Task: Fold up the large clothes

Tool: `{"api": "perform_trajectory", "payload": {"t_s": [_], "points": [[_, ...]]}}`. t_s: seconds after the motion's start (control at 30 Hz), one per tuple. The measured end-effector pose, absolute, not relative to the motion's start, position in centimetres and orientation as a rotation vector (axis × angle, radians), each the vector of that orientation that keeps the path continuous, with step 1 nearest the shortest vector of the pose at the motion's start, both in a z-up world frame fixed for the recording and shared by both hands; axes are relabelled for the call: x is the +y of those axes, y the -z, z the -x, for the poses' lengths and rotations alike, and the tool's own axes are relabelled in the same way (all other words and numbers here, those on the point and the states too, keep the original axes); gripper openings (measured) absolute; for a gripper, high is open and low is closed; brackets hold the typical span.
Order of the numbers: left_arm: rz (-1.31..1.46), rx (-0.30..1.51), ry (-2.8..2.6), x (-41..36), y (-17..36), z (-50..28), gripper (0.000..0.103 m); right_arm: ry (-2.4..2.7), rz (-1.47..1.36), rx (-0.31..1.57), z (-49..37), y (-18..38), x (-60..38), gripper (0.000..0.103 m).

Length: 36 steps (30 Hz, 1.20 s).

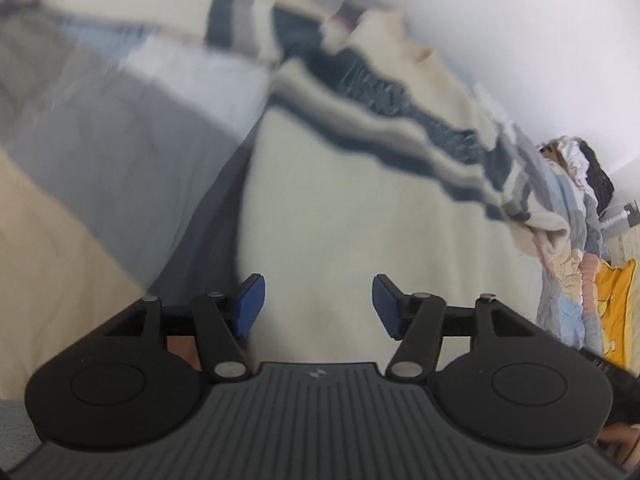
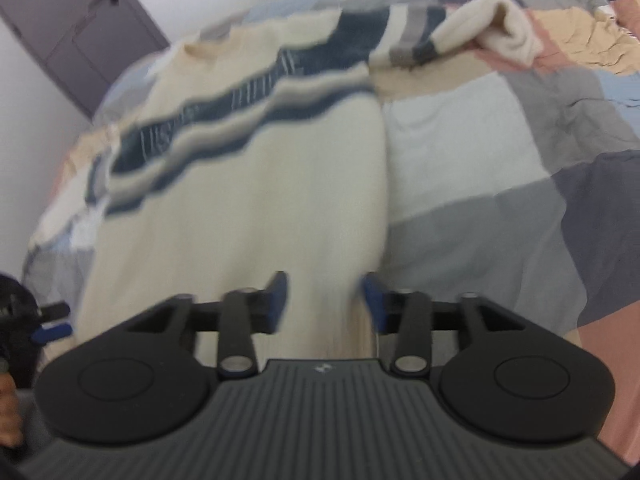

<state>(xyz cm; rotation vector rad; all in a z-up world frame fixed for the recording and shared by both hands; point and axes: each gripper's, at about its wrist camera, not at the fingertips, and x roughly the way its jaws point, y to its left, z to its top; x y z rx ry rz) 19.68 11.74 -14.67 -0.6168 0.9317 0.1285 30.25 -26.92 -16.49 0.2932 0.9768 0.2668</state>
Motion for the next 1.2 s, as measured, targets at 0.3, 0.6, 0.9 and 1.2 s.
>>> {"api": "perform_trajectory", "payload": {"t_s": [0.3, 0.6, 0.9, 1.2], "points": [[0.491, 0.721, -0.027, 6.3, 10.8, -22.9, 0.065, -0.266, -0.22, 0.734, -31.0, 13.1, -25.2, 0.053], [0.329, 0.662, 0.008, 2.4, 15.2, -27.6, 0.065, -0.232, -0.237, 0.629, -33.2, 15.0, -24.4, 0.053], [0.388, 0.844, 0.007, 2.8, 22.5, -30.7, 0.065, -0.148, -0.418, 0.675, -39.8, 17.6, -26.8, 0.053], [0.433, 0.826, -0.01, 3.3, 23.7, -31.5, 0.065, -0.076, -0.735, 0.62, -48.3, 20.3, -31.9, 0.061]]}}
